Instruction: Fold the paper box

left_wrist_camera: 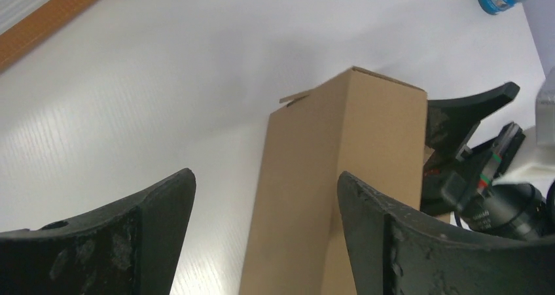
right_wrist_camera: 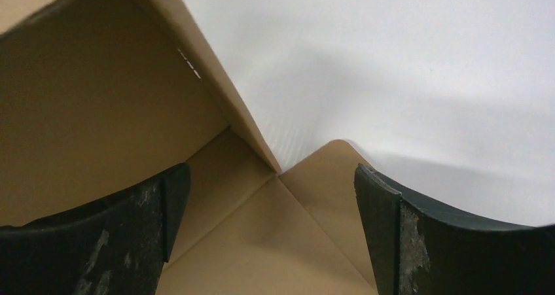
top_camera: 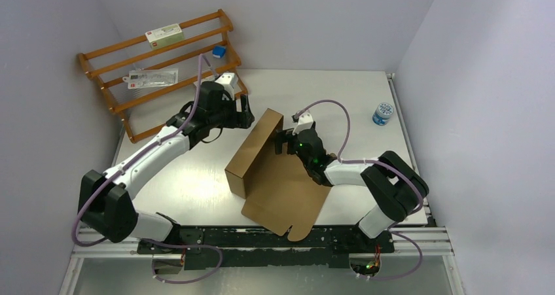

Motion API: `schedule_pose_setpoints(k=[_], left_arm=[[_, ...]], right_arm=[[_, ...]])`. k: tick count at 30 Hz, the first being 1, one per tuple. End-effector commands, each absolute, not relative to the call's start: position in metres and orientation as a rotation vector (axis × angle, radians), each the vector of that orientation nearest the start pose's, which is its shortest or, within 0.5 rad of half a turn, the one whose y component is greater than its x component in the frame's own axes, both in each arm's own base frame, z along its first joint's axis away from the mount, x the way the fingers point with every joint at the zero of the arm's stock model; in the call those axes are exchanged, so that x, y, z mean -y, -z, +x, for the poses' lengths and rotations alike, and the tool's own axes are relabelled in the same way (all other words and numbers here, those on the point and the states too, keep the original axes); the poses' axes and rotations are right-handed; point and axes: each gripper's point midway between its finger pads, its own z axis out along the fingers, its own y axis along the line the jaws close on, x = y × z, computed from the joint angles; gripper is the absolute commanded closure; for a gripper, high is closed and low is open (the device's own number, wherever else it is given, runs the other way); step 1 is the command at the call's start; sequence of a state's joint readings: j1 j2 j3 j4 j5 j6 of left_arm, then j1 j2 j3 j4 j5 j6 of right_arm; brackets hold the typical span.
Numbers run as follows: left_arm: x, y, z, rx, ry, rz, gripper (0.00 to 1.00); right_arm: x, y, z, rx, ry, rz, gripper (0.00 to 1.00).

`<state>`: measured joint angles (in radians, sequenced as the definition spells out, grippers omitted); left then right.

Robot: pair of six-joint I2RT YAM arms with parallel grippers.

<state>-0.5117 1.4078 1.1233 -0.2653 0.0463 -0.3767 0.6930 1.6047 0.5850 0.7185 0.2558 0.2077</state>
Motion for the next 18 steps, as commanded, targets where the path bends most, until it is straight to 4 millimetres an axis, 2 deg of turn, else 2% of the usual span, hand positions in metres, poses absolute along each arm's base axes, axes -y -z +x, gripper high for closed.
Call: schedule_pose_setpoints(k=[1, 4, 7, 11, 18], left_arm=[[0.219, -0.229, 0.341, -2.124, 0.499, 0.206, 0.15], [0.221, -0.237, 0.326, -2.143, 0.522, 0.278, 0.15], [0.210, -0.242, 0.313, -2.162, 0.483, 0.326, 0.14], [0.203, -0.249, 0.301, -2.140, 0.469, 0.400, 0.14], [0.209, -0.235, 0.284, -2.161, 0.446, 0.564, 0.14]], right_arm=[[-0.219, -0.083, 0.349, -1.947, -0.289, -0.135, 0.00], [-0.207, -0.084, 0.342, -2.036, -0.249, -0.052, 0.00], [-0.204, -0.084, 0.321, -2.096, -0.299, -0.050, 0.00], [-0.164, -0.075, 0.298, -2.182, -0.233, 0.113, 0.00], [-0.095, -0.072, 0.279, -2.231, -0.181, 0.372, 0.00]])
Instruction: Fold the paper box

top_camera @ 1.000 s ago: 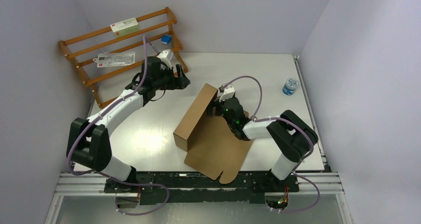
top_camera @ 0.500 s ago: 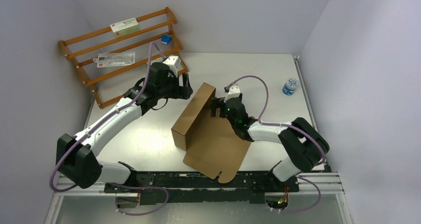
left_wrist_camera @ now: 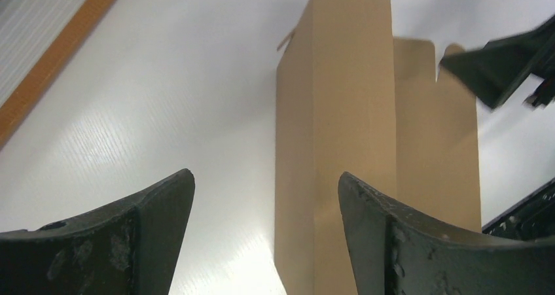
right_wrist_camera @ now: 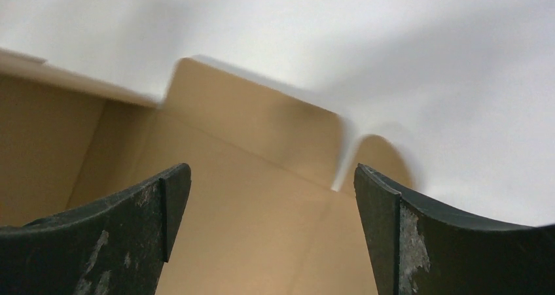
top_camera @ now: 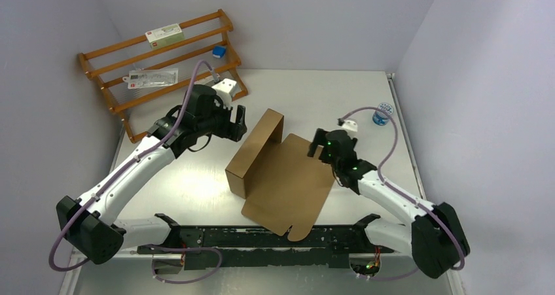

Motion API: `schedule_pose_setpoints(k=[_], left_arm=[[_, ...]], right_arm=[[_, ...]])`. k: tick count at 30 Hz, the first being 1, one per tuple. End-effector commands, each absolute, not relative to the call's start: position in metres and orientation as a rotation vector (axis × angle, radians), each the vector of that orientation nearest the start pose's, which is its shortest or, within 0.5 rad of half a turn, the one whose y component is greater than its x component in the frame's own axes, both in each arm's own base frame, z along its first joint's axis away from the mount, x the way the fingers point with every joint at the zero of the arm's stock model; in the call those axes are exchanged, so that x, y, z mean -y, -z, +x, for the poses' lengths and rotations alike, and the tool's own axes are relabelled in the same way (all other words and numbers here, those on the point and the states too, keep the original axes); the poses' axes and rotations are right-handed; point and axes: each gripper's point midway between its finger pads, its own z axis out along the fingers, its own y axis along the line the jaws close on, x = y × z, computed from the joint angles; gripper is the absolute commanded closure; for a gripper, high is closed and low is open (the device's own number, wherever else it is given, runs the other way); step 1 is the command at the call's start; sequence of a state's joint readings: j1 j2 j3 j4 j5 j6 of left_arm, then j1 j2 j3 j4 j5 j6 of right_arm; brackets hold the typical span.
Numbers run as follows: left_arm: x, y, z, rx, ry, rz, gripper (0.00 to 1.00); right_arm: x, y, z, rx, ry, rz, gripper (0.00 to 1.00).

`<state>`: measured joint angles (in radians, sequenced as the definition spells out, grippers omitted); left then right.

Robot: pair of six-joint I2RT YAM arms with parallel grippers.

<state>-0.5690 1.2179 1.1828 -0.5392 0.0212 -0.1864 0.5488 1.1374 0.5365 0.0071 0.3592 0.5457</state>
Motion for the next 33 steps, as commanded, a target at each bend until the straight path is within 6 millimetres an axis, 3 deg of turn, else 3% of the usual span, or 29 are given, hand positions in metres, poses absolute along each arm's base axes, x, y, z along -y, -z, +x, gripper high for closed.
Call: schedule_pose_setpoints(k=[1, 4, 9, 17, 26, 33], left_arm=[[0.210, -0.235, 0.284, -2.154, 0.451, 0.568, 0.14], [0.210, -0.233, 0.281, -2.150, 0.458, 0.583, 0.14], [0.210, -0.224, 0.281, -2.154, 0.454, 0.593, 0.14], [0.218, -0.211, 0.278, -2.185, 0.525, 0.645, 0.14], [0.201, -0.205, 0.291, -2.206, 0.599, 0.565, 0.15], [0.193, -0.203, 0.295, -2.212, 0.586, 0.535, 0.15]], right_arm=[[-0.085, -0.069, 0.279, -2.238, -0.182, 0.416, 0.01], [-0.057, -0.059, 0.279, -2.258, -0.230, 0.546, 0.04], [-0.052, -0.044, 0.278, -2.261, -0.362, 0.622, 0.09], [-0.056, -0.022, 0.276, -2.295, -0.472, 0.624, 0.24], [-0.071, -0.019, 0.272, -2.306, -0.576, 0.546, 0.38], [-0.077, -0.024, 0.275, -2.297, -0.614, 0.492, 0.71]])
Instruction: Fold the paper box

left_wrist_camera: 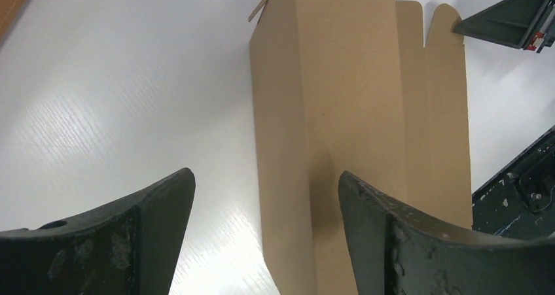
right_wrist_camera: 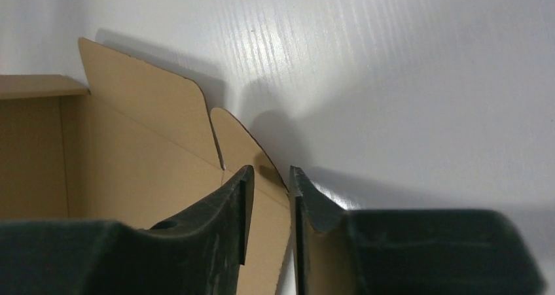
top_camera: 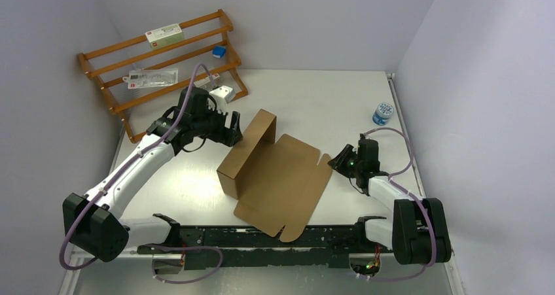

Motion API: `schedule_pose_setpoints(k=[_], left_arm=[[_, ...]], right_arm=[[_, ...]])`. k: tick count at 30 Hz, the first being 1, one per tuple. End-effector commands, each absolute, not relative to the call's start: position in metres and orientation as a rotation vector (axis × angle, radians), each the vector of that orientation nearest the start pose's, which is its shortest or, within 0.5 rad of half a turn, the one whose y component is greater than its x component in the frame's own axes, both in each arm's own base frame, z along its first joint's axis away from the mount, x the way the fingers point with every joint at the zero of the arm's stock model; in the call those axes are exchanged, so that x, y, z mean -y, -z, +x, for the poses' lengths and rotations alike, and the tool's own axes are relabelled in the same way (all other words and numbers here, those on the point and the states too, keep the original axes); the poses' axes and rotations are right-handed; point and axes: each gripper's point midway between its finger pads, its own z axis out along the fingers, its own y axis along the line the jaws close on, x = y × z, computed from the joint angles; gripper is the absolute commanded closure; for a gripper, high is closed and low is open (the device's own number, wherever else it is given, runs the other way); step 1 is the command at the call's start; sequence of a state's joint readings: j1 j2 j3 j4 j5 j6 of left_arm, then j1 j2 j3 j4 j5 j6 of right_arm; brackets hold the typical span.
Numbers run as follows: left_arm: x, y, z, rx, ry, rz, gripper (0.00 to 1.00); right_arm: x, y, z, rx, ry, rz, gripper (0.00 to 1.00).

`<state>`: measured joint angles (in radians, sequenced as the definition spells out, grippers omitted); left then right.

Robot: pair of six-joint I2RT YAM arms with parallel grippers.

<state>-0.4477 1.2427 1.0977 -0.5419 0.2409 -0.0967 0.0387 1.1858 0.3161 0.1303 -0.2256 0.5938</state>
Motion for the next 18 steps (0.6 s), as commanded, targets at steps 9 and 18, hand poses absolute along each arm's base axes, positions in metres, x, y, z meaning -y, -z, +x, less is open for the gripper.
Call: schedule_pose_setpoints(k=[9, 18], left_arm=[[0.152, -0.202, 0.316, -2.239, 0.459, 0.338, 0.14], [0.123, -0.208, 0.327, -2.218, 0.410, 0.204, 0.14]], right_arm=[[-0.086, -0.078, 0.298, -2.173, -0.675, 0.368, 1.00], [-0.084, -0.142, 0.329, -2.131, -0.564, 0.239, 1.00]])
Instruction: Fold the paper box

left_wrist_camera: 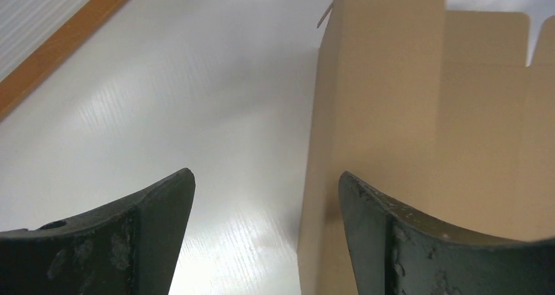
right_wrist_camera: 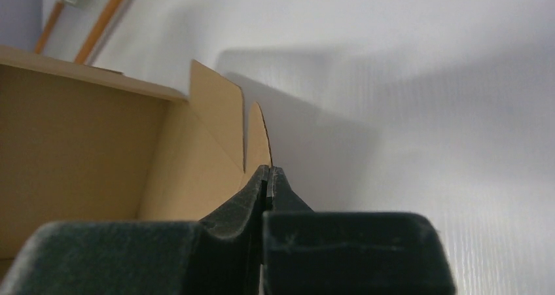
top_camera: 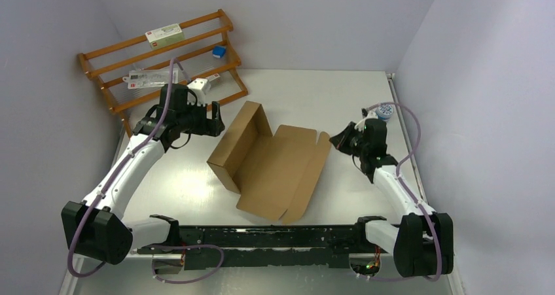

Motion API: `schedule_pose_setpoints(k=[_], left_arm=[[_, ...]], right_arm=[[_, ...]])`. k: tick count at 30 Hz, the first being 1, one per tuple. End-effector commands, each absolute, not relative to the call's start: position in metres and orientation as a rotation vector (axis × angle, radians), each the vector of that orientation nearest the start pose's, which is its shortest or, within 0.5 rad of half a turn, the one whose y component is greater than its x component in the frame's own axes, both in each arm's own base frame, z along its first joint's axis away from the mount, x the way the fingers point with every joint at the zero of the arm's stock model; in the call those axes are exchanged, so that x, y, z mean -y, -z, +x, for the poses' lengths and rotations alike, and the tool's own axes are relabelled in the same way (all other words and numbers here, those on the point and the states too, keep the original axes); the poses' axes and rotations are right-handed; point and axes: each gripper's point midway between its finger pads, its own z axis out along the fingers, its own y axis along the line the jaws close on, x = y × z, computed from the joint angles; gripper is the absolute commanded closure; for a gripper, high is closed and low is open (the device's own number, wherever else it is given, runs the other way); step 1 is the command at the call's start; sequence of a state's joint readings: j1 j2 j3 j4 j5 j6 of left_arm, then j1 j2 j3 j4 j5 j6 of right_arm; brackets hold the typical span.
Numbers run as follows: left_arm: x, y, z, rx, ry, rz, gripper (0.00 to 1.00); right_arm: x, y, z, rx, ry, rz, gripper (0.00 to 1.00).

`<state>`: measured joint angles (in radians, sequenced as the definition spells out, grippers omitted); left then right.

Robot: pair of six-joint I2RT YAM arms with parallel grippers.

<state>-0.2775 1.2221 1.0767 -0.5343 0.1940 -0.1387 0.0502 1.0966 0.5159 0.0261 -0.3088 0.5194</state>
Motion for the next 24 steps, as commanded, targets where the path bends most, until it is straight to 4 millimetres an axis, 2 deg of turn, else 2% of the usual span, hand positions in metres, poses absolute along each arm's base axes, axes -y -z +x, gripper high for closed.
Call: schedule_pose_setpoints(k=[1, 6, 7, 10, 17, 20, 24], left_arm=[[0.122, -0.208, 0.327, -2.217, 0.405, 0.201, 0.14], [0.117, -0.210, 0.326, -2.212, 0.383, 0.187, 0.14], [0.117, -0.210, 0.326, -2.210, 0.379, 0.185, 0.14], [0.117, -0.210, 0.326, -2.205, 0.382, 0.188, 0.14], [0.118, -0.208, 0.324, -2.204, 0.394, 0.184, 0.14], [0.117, -0.205, 0.325, -2.209, 0.391, 0.180, 0.14], [0.114, -0.197, 0.329, -2.232, 0.401, 0.156, 0.14]], right_arm=[[-0.084, -0.149, 0.334, -2.136, -0.534, 0.218, 1.00], [-0.093, -0.192, 0.355, -2.147, -0.419, 0.107, 1.00], [-0.096, -0.210, 0.363, -2.128, -0.397, 0.086, 1.00], [-0.110, -0.230, 0.376, -2.138, -0.315, 0.002, 1.00], [-0.153, -0.274, 0.413, -2.079, -0.382, -0.137, 0.95], [-0.176, -0.289, 0.424, -2.048, -0.485, -0.190, 0.82], [-0.201, -0.311, 0.427, -1.975, -0.631, -0.234, 0.63]])
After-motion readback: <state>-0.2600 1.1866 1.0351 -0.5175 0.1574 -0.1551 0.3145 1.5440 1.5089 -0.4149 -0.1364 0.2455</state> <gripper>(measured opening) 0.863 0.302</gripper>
